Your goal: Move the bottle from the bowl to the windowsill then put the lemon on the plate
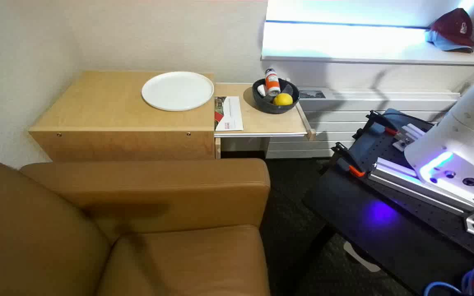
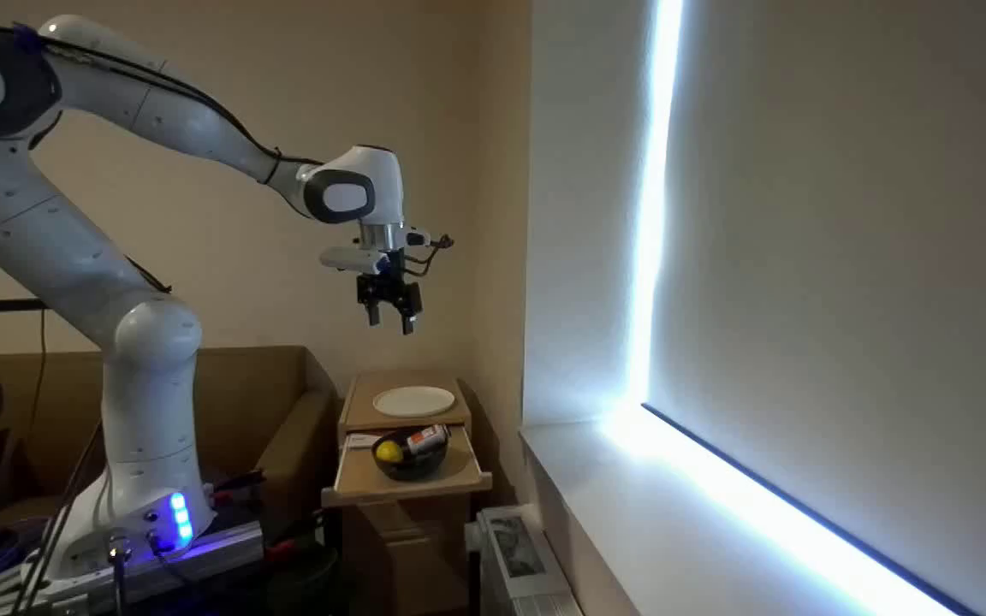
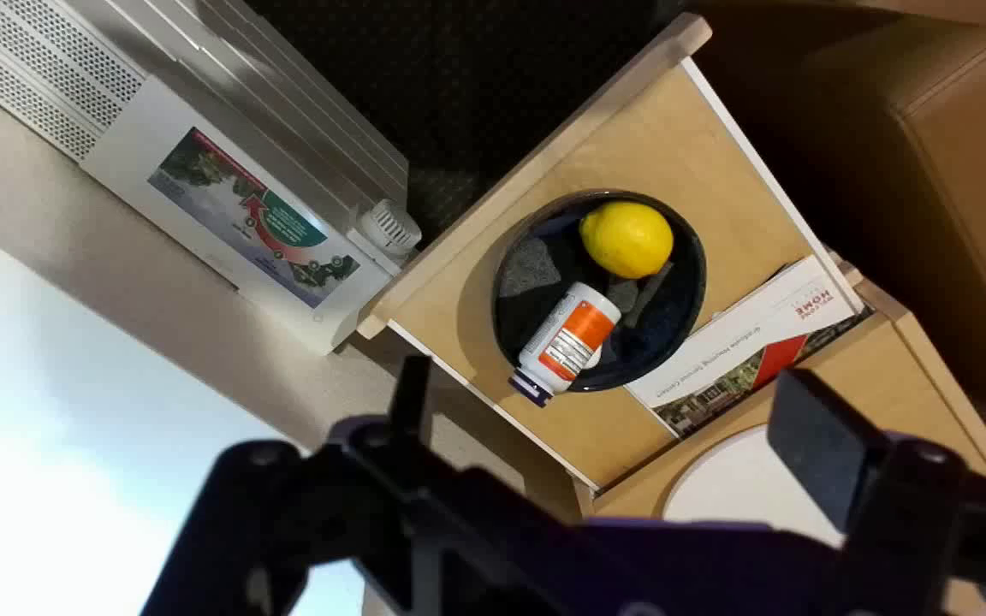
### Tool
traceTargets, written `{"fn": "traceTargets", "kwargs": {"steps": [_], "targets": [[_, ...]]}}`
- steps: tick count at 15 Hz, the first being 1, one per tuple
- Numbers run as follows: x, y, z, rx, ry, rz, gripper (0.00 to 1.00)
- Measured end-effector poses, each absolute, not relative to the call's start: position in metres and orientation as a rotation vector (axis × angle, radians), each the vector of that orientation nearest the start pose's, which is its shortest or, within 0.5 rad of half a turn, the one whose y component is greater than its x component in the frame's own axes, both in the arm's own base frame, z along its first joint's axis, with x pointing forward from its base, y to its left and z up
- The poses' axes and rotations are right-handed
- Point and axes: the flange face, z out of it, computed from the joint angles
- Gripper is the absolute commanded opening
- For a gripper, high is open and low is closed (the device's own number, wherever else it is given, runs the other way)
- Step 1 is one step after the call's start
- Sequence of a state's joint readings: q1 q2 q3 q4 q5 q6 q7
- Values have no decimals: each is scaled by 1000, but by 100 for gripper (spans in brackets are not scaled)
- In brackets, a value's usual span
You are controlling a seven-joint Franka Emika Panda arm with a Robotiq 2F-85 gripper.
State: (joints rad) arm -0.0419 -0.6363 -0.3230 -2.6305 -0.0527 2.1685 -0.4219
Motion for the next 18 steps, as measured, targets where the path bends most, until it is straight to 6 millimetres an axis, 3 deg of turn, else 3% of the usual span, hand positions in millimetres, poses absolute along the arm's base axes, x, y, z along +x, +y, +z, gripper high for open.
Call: {"fn": "traceTargets", "kwargs": {"steps": [7, 9, 11, 14, 16, 18], "targets": [[346, -135, 452, -3041, -196, -294, 100], [349, -131, 442, -3035, -203, -227, 100], [362, -116, 411, -3062, -171, -106, 100], [388, -73, 351, -3070, -168, 60, 100], [404, -46, 319, -3077, -179, 80, 100], [417, -28, 303, -3108, -201, 26, 100]]}}
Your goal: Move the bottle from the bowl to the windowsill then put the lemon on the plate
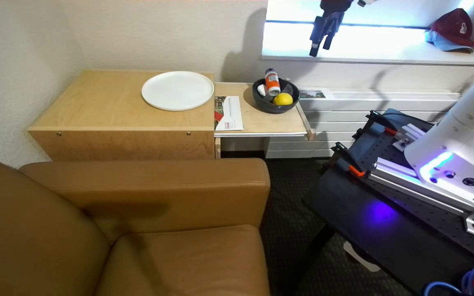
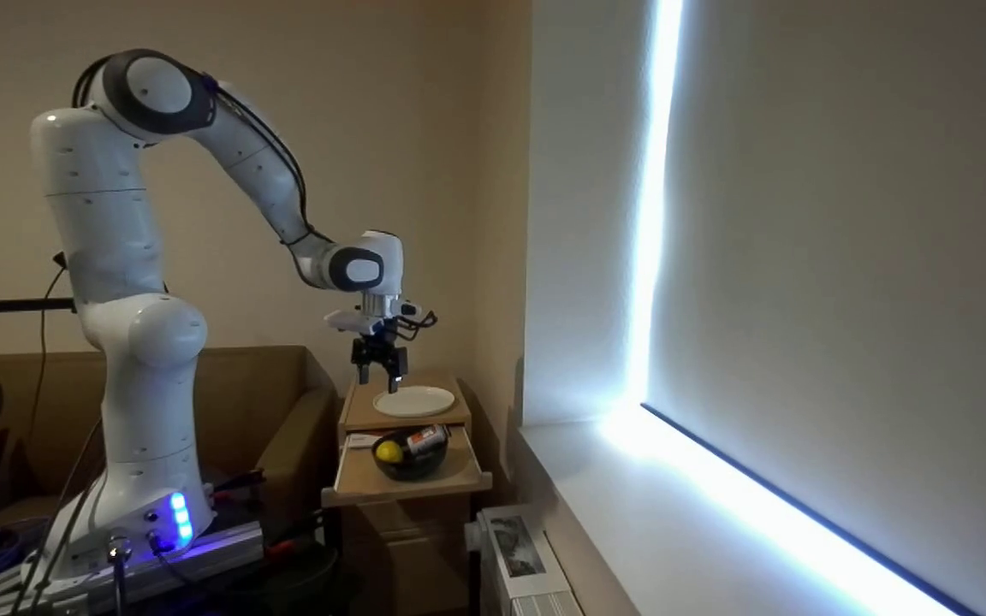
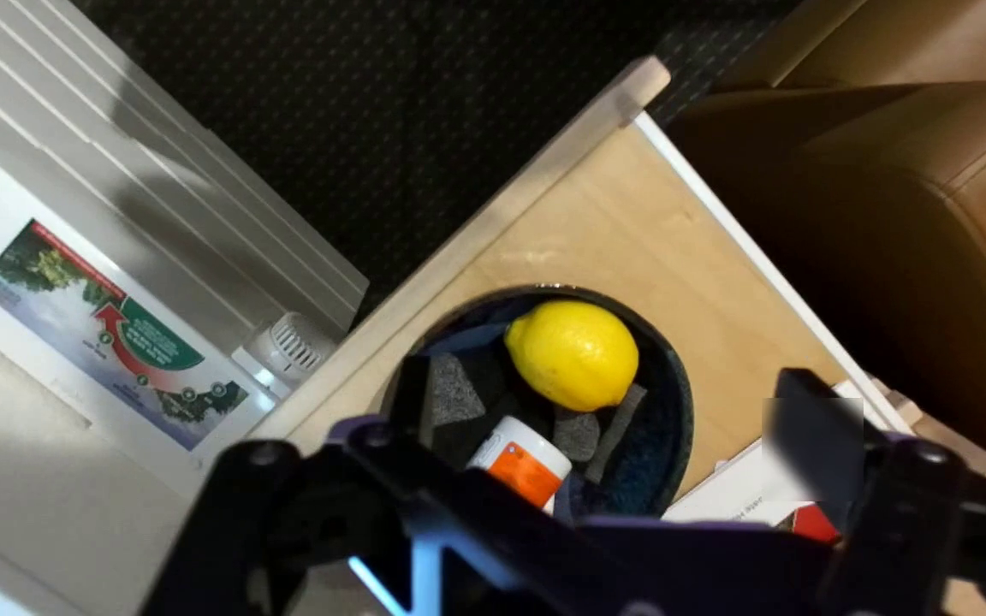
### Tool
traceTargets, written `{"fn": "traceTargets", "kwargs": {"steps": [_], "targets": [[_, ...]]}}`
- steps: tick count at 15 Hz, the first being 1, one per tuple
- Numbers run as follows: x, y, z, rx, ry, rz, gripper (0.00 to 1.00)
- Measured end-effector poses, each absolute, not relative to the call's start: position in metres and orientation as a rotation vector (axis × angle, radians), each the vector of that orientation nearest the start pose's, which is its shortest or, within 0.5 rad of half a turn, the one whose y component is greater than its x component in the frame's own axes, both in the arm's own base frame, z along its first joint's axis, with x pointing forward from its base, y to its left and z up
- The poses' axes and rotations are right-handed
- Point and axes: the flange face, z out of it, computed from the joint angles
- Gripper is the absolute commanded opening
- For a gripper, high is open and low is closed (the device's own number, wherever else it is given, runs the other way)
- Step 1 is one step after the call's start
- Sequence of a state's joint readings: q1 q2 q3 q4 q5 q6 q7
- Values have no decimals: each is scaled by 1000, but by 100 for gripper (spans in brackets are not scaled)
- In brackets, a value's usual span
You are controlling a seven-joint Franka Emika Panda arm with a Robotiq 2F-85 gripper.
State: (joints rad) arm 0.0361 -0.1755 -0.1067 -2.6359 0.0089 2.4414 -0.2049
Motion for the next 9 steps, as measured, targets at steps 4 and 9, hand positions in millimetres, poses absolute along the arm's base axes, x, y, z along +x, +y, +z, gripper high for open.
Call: {"fn": "traceTargets", "kwargs": {"steps": [4, 9], "targets": [[424, -20, 301, -3123, -206, -14, 100], [424, -17, 293, -3125, -218, -5, 100]]}}
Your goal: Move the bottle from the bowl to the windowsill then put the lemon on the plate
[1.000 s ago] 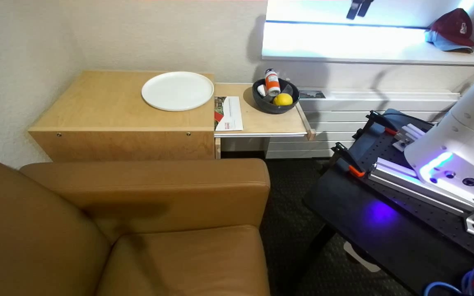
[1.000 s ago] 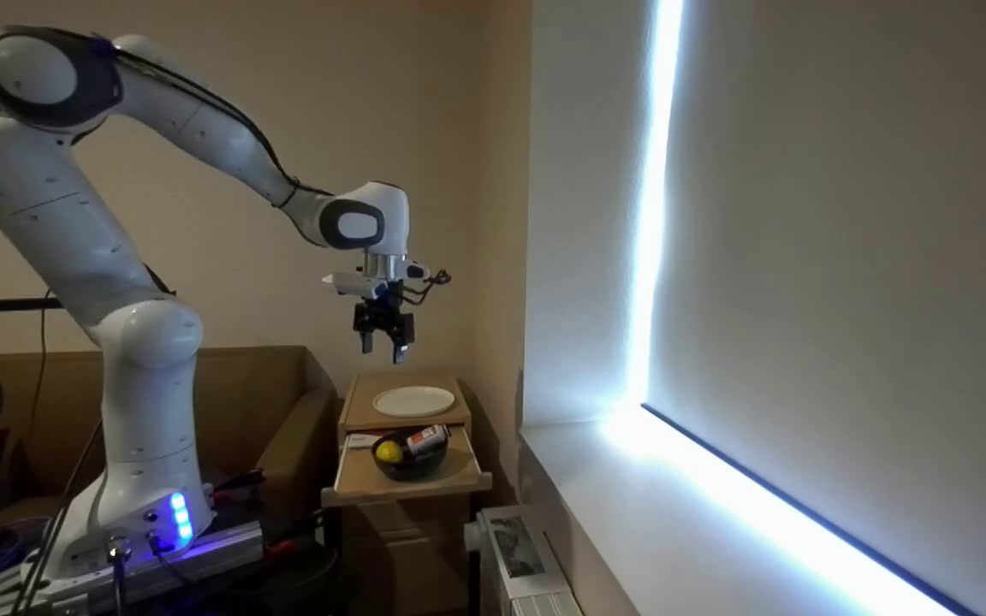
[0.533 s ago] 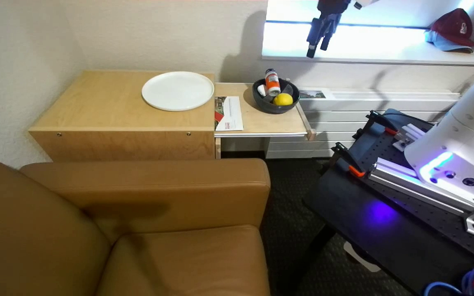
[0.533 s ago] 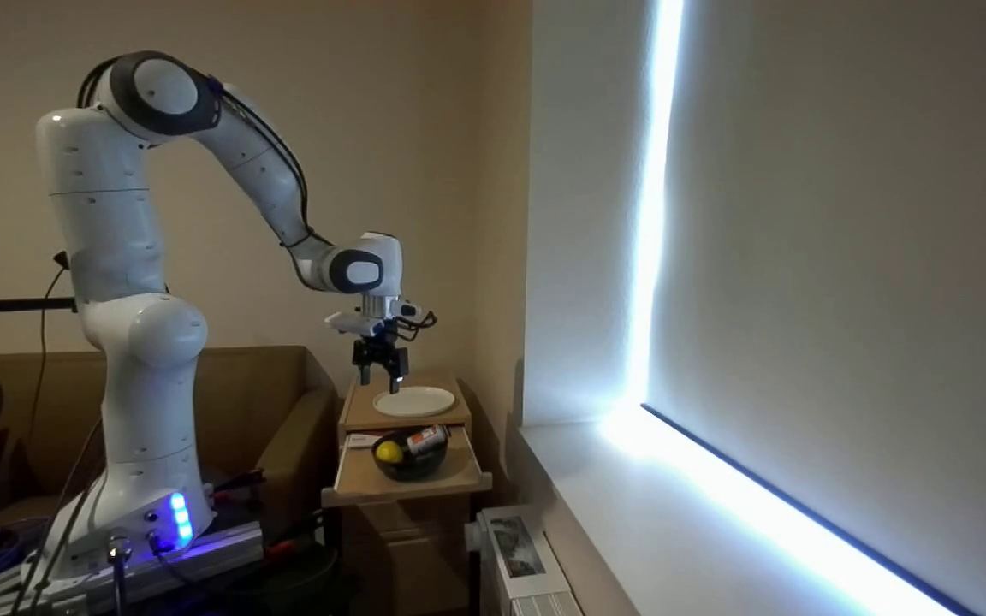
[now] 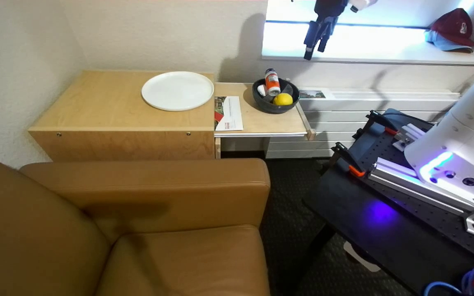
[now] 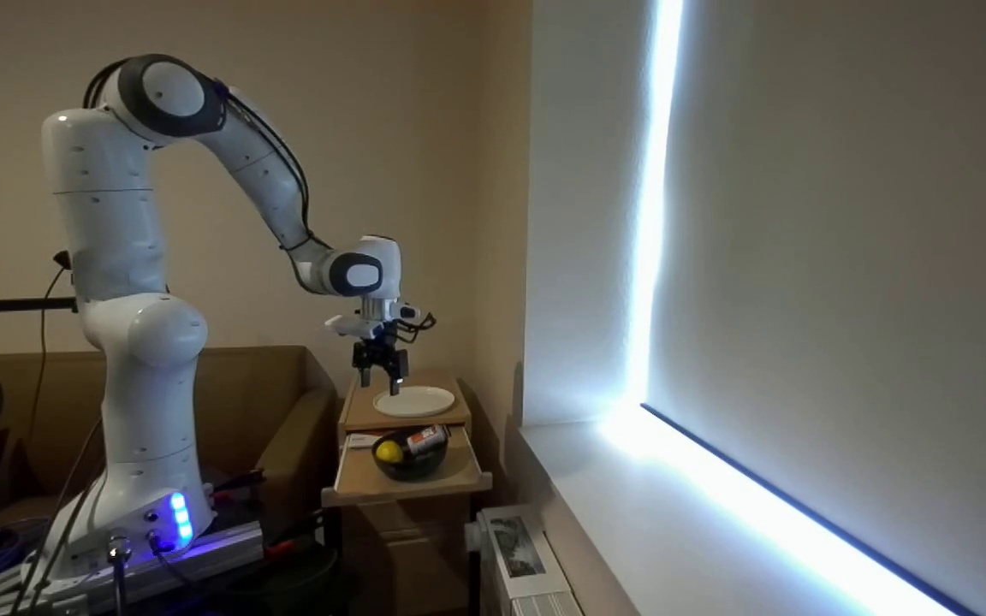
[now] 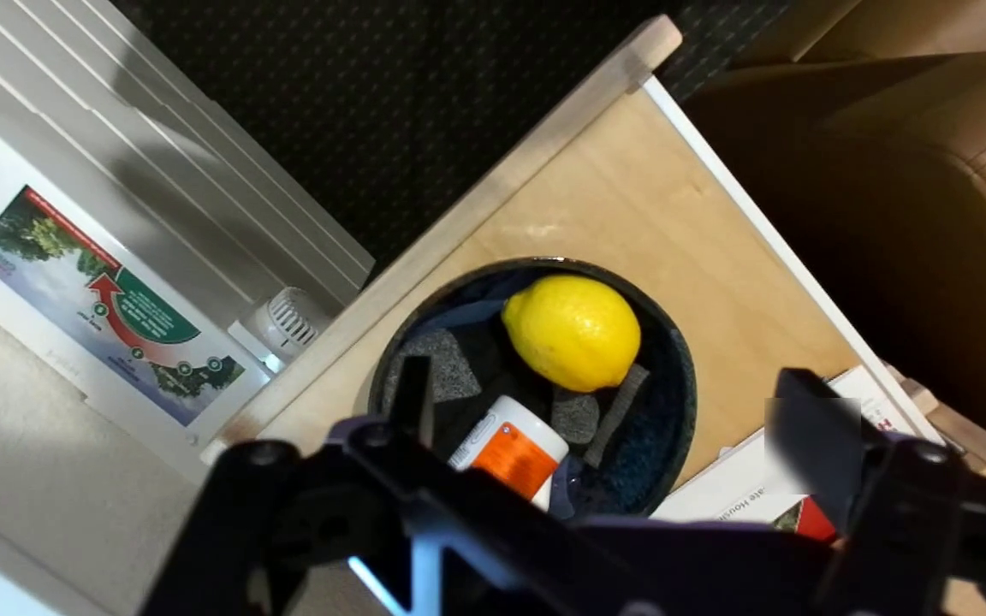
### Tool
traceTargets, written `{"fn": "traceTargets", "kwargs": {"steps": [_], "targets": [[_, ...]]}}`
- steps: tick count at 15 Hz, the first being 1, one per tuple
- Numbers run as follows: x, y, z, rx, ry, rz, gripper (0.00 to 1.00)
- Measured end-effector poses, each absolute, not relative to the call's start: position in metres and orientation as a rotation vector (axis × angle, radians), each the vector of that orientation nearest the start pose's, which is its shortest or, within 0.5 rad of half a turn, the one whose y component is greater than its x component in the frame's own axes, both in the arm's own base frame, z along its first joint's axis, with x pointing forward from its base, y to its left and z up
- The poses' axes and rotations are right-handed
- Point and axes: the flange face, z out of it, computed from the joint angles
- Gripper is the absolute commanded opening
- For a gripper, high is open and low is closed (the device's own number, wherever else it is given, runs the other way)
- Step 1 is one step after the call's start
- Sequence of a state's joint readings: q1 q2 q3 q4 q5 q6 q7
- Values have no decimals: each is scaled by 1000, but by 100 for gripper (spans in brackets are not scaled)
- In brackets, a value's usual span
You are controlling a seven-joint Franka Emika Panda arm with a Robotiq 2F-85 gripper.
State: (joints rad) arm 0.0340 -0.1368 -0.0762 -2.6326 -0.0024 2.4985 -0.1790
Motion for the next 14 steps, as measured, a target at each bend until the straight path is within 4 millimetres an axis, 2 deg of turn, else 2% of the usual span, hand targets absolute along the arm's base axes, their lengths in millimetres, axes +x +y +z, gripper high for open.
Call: {"fn": "traceTargets", "kwargs": {"steps": [5, 10, 14], "targets": [[430, 6, 260, -3191, -330, -103, 100], [431, 5, 264, -3189, -325, -114, 100], [447, 3, 256, -3145, -13, -280, 100]]}}
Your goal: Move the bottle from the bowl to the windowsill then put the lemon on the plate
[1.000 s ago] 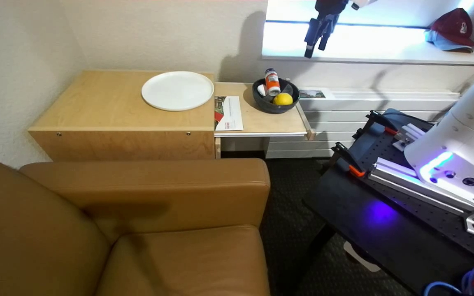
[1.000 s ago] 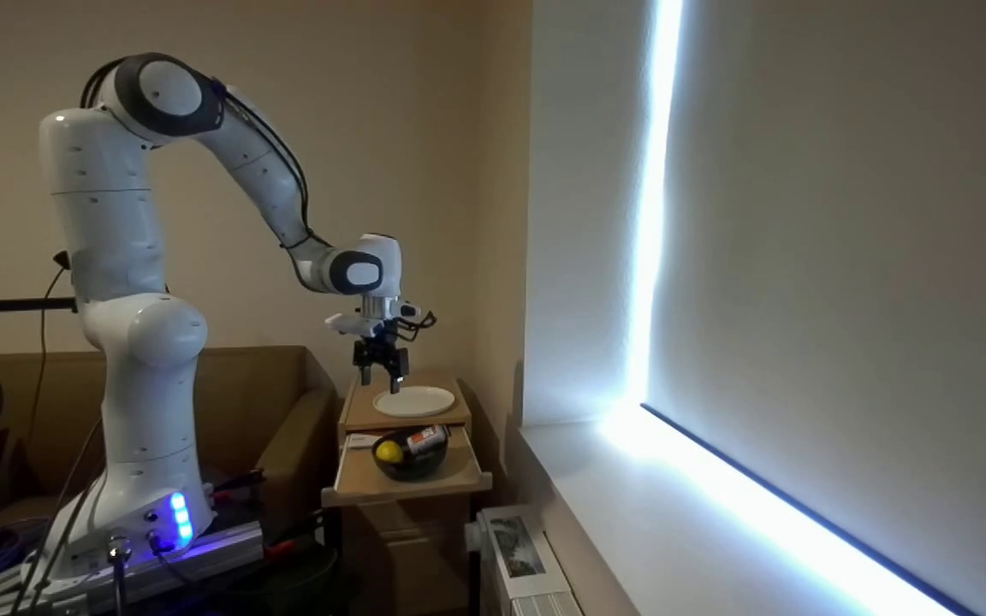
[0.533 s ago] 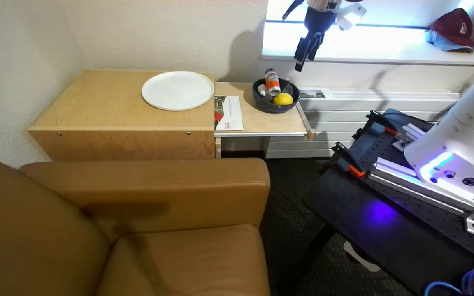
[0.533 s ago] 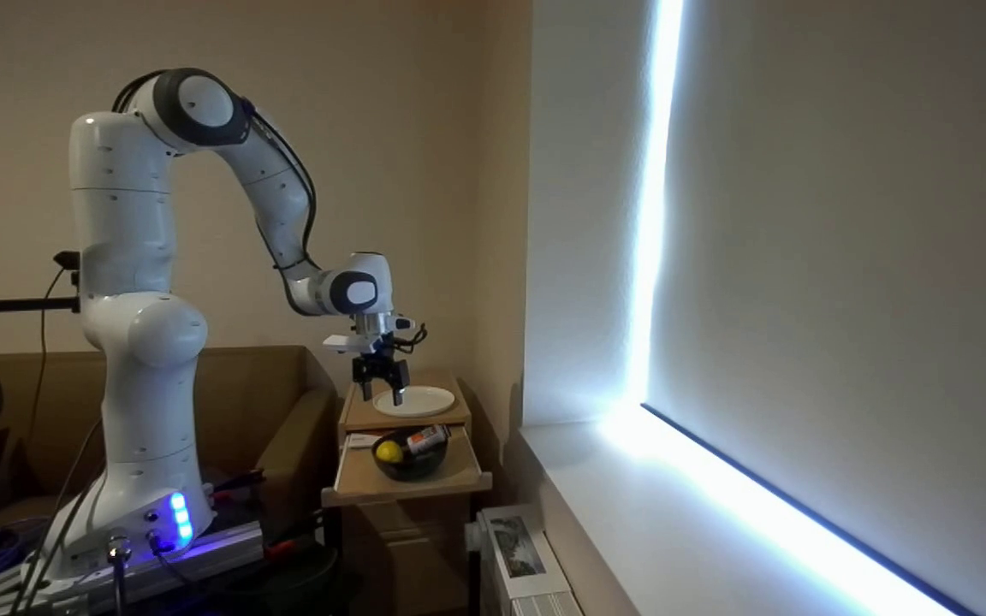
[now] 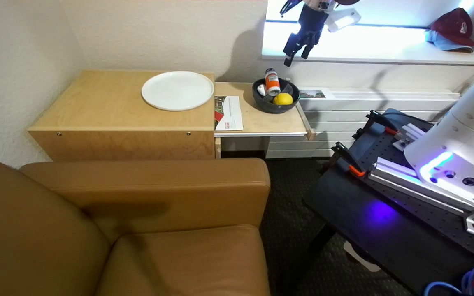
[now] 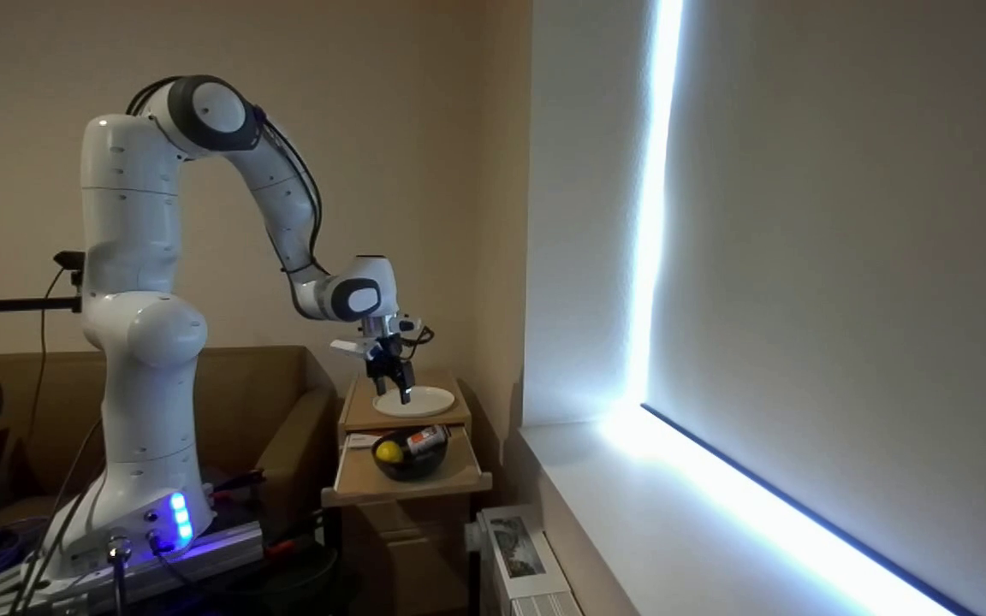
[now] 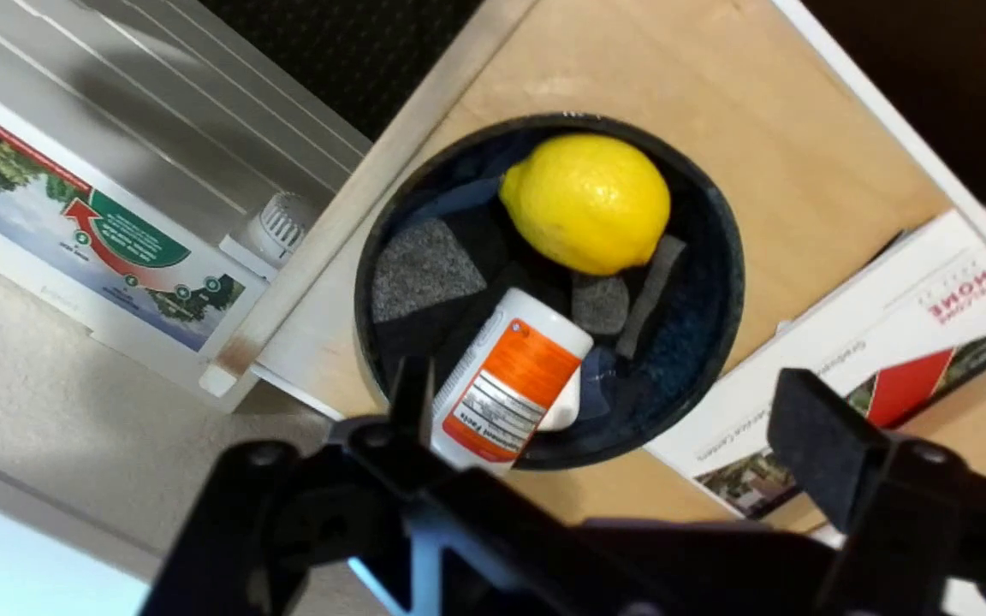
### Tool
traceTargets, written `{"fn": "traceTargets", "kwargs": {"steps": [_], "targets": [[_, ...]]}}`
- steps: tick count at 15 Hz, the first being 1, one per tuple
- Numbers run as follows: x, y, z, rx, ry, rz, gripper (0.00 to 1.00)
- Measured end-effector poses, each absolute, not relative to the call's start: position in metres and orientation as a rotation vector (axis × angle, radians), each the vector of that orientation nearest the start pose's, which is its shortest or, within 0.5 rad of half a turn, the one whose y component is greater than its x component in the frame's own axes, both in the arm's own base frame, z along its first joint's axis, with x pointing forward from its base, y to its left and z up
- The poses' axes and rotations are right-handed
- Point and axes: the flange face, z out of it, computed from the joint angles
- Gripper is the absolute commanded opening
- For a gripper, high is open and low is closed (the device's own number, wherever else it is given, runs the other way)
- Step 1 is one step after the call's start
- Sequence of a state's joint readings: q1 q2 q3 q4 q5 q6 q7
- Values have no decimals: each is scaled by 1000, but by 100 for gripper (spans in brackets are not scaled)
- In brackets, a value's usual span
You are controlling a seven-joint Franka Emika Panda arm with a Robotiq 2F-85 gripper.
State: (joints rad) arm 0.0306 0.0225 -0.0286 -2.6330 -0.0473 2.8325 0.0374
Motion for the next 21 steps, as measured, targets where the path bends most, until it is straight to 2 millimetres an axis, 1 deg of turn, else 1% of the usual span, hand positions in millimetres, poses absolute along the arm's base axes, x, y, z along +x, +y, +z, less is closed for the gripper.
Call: {"fn": "traceTargets", "kwargs": {"steps": [2, 4, 7, 9, 12, 14, 16, 19, 21], "targets": [[459, 3, 247, -3113, 140, -380, 100], [469, -1, 235, -3098, 274, -438, 100], [478, -12, 213, -3103, 426, -417, 100], [482, -10, 209, -3102, 443, -410, 100], [481, -9, 205, -3098, 473, -387, 100], [480, -10, 191, -3083, 539, -347, 100], [481, -3, 175, -3054, 599, -323, 100], [488, 10, 161, -3016, 643, -345, 100], [494, 8, 154, -3013, 651, -406, 100]]}}
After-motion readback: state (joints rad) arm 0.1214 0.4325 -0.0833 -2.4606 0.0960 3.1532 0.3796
